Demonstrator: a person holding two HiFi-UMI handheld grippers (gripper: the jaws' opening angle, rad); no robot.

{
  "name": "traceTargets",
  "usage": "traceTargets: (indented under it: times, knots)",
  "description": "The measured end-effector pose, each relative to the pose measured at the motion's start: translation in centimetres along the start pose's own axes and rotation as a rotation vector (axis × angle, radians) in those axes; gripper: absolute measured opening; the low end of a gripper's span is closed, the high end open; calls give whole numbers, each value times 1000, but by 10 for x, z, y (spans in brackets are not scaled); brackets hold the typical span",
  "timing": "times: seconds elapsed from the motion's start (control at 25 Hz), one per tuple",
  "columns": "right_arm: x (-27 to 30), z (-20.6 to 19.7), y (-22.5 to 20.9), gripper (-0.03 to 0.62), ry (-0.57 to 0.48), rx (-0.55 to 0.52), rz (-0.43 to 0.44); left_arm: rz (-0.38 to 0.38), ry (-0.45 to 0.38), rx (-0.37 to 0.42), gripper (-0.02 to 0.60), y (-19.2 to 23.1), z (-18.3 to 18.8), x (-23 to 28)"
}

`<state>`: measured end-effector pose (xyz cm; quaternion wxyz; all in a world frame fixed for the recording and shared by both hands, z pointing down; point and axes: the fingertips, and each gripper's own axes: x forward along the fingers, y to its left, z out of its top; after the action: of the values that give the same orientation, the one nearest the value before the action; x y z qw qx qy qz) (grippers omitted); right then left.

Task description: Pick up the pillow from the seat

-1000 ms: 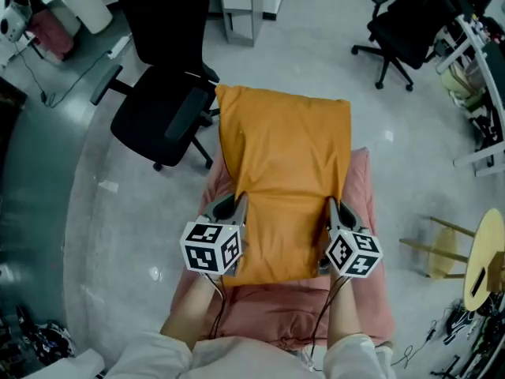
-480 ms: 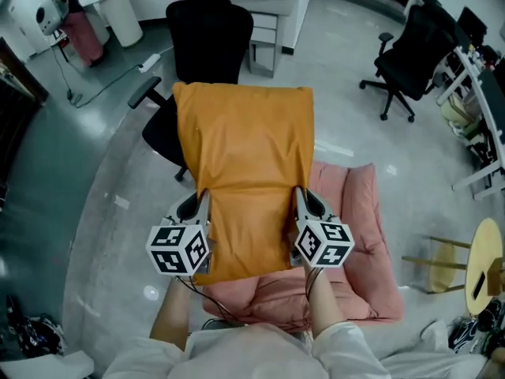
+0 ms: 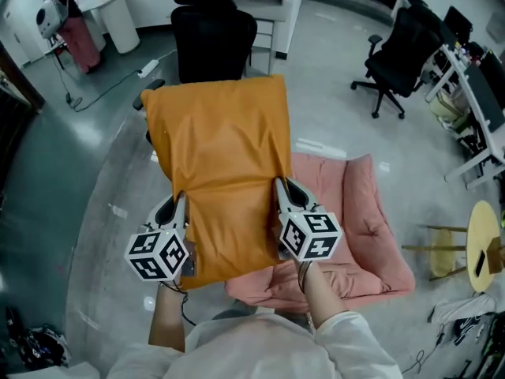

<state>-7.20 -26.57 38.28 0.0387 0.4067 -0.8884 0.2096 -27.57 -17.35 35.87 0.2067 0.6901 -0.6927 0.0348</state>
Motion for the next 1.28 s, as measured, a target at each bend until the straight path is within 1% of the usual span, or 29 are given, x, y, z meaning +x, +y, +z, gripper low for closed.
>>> traceTargets:
  times: [0.12,0.24,0.36,0.48,0.6,0.8,1.08,1.28]
  knots:
    - [-13,0,14,37,-12,1,-1,-3,-7,10,17,1,2,-18]
    - [-29,-2,18,37,-15,5,3,-7,-9,10,17,-6,0,-32]
    - [-46,-2,18,37,-21,11,15,0,-22,24,17,-19,0,-47]
    - [-65,5,19,37,-45,11,27,10,-59,47,15,-36,7,-64]
    - [-86,13,15,37,-76,1,34,4,-86,56,15,-57,12,-78]
    - [-105,27,2,37,-107,-13,30,0,-110,66,15,-84,16,-83]
    - [-118,46,-3,37,-144,-28,28,-13,-148,78,15,-101,29,-88]
    - [-115,49,-8,37,-160,-19,32,-12,-155,86,15,-103,32,-82]
